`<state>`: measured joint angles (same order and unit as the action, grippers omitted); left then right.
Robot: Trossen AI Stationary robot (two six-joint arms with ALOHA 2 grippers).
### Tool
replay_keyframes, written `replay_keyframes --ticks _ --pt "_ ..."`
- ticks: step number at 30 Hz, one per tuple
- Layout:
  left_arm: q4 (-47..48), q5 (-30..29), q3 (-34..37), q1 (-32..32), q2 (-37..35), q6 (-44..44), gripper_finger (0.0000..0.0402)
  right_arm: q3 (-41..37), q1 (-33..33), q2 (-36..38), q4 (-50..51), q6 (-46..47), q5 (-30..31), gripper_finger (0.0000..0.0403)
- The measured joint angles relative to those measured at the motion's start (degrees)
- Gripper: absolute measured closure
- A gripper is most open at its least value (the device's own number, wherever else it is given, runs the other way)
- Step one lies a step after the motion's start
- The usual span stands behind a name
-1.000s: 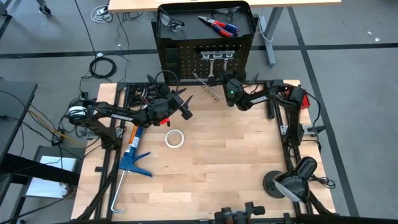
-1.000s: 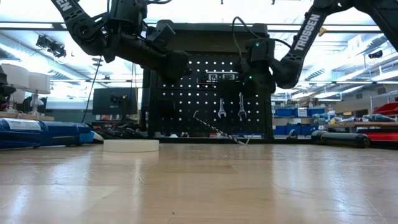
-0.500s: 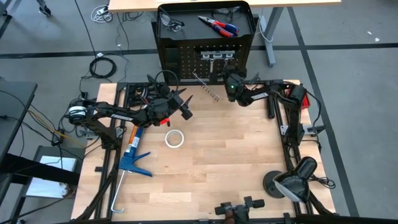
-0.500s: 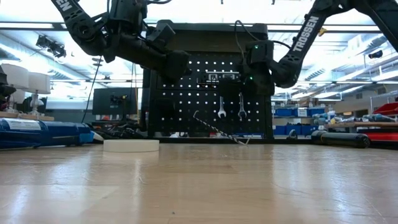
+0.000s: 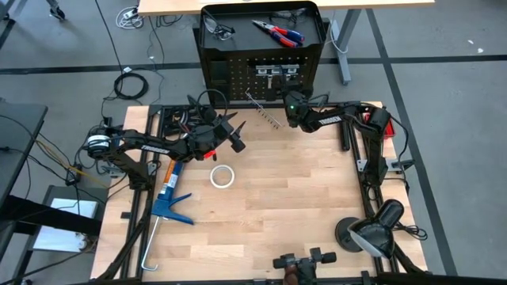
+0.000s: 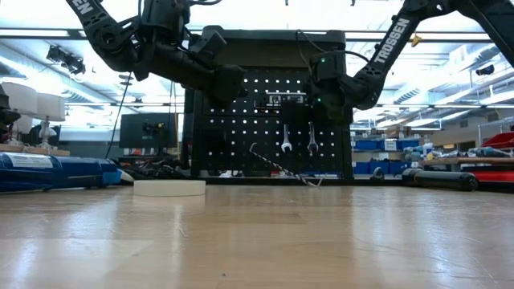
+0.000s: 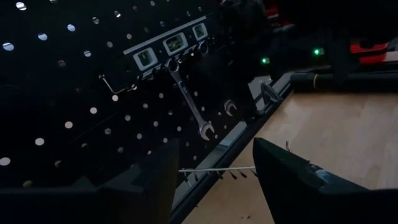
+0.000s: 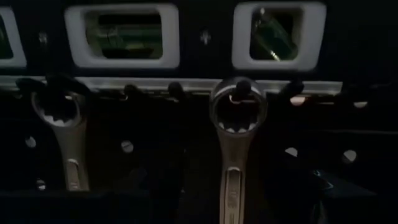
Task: Hang tools onto peg board
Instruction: Unhang the right wrench from the peg board
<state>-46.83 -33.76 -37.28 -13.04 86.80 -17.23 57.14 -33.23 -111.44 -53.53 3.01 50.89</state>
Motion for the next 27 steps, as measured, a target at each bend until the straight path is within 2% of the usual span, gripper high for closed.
replay_keyframes --ticks 14,27 --pt "0.0 0.0 0.0 0.0 0.0 -0.02 0.0191 0.0 -0.85 0.0 0.49 0.49 0.5 0.02" --pt "0.0 0.0 0.0 0.0 0.0 -0.04 0.0191 0.0 -0.94 -0.04 1.04 0.49 0.46 0.0278"
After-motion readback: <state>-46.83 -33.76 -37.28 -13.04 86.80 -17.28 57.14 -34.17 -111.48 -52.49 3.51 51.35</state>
